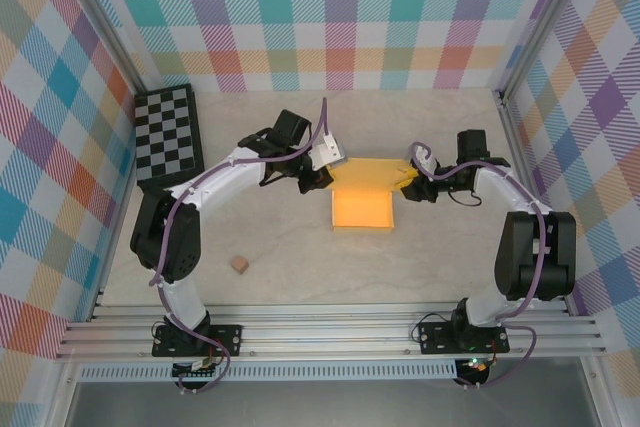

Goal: Fold the paper box

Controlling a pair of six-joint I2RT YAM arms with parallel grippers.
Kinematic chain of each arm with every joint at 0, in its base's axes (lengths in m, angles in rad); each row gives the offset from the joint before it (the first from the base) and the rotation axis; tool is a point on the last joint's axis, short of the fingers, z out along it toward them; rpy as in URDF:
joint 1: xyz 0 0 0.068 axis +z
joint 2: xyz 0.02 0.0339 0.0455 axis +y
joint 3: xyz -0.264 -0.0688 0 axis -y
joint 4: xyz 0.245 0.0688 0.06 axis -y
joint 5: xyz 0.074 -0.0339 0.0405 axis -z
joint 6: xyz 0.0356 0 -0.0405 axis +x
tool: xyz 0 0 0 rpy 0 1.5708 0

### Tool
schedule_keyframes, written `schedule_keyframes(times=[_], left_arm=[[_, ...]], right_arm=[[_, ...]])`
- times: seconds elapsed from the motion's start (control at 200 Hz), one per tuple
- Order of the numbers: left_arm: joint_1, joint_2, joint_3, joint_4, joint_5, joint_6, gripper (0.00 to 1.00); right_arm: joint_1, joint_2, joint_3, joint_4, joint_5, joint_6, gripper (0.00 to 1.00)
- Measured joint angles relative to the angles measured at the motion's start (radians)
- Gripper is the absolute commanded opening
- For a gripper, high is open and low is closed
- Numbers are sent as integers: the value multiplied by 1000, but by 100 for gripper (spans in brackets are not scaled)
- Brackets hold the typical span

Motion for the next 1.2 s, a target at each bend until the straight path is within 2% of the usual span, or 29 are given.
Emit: schedule_keyframes(times=[0.095,0.26,0.34,0.39,0.5,0.59,0.695,0.77,0.94,1.2], left_arm=[[0,0,0,0,-5,0,0],[0,0,-1,8,-23,-10,0],[0,0,-1,21,-45,-60,16],[6,1,1,24,-49,-108,22],[23,5,10,32,-31,-184,32],[44,-19,-44,95,-8,-202,37],[73,-115,-198,144,-6,-179,37],[89,-156,-246,144,-10,-158,37],[125,-160,-246,173,3,-135,36],[124,-89,-197,182,37,-132,37]], right_arm=[[0,0,3,-11,1,-8,26],[6,-11,3,-11,27,-10,10],[24,-26,3,3,60,5,3],[41,-35,3,13,88,19,0],[80,-55,2,36,143,35,0],[92,-64,2,42,167,35,0],[92,-65,2,36,177,31,0],[92,-65,2,25,176,27,0],[92,-65,2,10,171,26,0],[92,-65,2,-6,158,20,0]])
